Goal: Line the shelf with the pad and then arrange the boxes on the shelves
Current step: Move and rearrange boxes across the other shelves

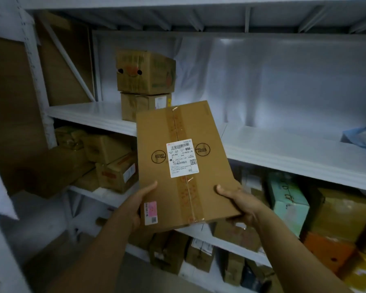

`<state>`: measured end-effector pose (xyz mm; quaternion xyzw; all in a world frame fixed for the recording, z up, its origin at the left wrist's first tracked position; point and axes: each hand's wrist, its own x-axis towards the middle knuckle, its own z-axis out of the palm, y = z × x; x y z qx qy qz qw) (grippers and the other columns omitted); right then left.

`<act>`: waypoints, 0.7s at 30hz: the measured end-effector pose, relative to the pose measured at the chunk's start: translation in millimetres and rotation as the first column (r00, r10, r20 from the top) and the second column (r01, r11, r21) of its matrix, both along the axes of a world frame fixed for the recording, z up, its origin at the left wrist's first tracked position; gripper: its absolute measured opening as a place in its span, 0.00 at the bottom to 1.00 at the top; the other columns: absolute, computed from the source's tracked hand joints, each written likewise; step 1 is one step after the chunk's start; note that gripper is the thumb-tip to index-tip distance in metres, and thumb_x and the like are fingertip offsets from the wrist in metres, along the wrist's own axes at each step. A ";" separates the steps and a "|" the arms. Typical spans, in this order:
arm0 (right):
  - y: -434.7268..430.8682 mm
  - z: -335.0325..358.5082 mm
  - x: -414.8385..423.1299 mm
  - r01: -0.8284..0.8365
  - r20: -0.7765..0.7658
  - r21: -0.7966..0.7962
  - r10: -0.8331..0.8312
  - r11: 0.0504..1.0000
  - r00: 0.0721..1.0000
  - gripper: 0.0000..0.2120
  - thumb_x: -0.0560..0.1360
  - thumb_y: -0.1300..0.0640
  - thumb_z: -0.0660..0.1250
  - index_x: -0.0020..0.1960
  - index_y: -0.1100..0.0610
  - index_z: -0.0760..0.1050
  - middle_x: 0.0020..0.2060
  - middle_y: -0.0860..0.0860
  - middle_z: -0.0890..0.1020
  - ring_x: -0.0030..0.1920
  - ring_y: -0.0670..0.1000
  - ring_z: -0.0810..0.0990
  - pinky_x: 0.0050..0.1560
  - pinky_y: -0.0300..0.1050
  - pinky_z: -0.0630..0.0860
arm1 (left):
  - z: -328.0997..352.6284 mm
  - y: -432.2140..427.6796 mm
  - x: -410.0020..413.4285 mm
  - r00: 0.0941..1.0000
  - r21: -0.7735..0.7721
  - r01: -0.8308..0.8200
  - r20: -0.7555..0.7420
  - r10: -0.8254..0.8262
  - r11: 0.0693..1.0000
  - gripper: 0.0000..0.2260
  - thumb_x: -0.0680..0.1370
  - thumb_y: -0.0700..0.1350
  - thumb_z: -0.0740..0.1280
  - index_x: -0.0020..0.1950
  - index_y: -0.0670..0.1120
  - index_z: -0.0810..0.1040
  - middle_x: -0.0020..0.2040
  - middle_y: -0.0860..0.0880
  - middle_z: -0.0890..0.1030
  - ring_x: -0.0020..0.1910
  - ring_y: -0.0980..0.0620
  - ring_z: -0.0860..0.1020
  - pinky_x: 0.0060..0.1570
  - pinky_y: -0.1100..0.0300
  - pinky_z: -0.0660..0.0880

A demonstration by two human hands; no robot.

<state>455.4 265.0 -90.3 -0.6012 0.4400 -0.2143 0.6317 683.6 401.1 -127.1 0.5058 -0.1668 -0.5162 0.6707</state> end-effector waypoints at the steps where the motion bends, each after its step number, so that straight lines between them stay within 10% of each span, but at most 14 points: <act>1: 4.5 -9.0 3.8 -0.012 0.019 0.011 0.012 1.000 1.000 0.29 0.70 0.50 0.72 0.68 0.49 0.63 0.52 0.55 0.78 0.49 0.55 0.78 0.41 0.50 0.75 | -10.1 7.1 2.6 1.000 0.016 -0.004 -0.002 0.004 1.000 0.23 0.71 0.49 0.71 0.65 0.46 0.73 0.58 0.39 0.80 0.57 0.37 0.78 0.55 0.41 0.75; 5: 18.0 -51.8 16.4 -0.085 0.074 0.068 0.079 0.994 0.994 0.36 0.66 0.54 0.77 0.68 0.45 0.62 0.55 0.54 0.78 0.54 0.58 0.78 0.58 0.63 0.75 | -53.4 39.8 11.6 0.996 0.068 -0.062 -0.058 0.066 0.996 0.30 0.65 0.48 0.74 0.66 0.47 0.72 0.61 0.39 0.79 0.60 0.35 0.77 0.59 0.35 0.71; 13: 43.1 -111.5 26.0 -0.070 0.034 0.307 0.063 0.949 0.997 0.32 0.69 0.56 0.74 0.68 0.48 0.63 0.53 0.55 0.79 0.49 0.56 0.79 0.37 0.51 0.78 | -97.4 66.0 9.9 0.995 0.204 -0.093 -0.014 0.098 0.974 0.10 0.75 0.45 0.69 0.54 0.44 0.77 0.37 0.42 0.85 0.36 0.43 0.84 0.29 0.52 0.80; 21: 12.5 -146.0 21.6 0.071 -0.070 0.380 -0.047 0.922 0.996 0.31 0.63 0.46 0.78 0.62 0.51 0.71 0.54 0.57 0.81 0.55 0.61 0.79 0.53 0.66 0.76 | -121.9 13.7 27.0 0.999 0.281 0.027 0.013 -0.032 0.959 0.29 0.63 0.49 0.76 0.62 0.44 0.75 0.52 0.38 0.83 0.49 0.38 0.82 0.43 0.48 0.79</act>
